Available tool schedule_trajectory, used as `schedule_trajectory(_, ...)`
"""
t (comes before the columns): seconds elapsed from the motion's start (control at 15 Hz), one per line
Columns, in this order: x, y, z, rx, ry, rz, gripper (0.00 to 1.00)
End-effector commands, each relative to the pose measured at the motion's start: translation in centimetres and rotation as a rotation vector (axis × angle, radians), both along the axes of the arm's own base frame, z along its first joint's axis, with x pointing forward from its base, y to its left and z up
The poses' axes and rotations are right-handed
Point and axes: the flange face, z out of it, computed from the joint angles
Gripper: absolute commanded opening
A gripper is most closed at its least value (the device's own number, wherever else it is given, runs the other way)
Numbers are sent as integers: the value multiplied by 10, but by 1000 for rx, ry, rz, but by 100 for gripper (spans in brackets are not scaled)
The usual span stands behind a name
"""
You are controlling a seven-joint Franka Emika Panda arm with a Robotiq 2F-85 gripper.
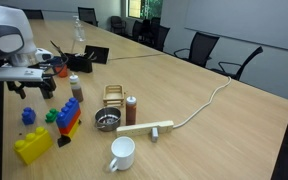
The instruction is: Take the green legos and put it on the yellow legos
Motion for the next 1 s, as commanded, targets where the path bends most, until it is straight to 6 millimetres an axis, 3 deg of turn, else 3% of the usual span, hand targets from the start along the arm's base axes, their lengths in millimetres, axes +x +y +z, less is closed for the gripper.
schedule_trajectory(0.0, 0, 1, 1, 0, 0, 1, 100)
schedule_trajectory(0.2, 0, 1, -3, -3, -1, 7, 100)
schedule_trajectory(0.67, 5, 2, -57, 8, 65, 71, 100)
schedule_trajectory(0.93, 9, 5, -72, -9, 62, 94, 100)
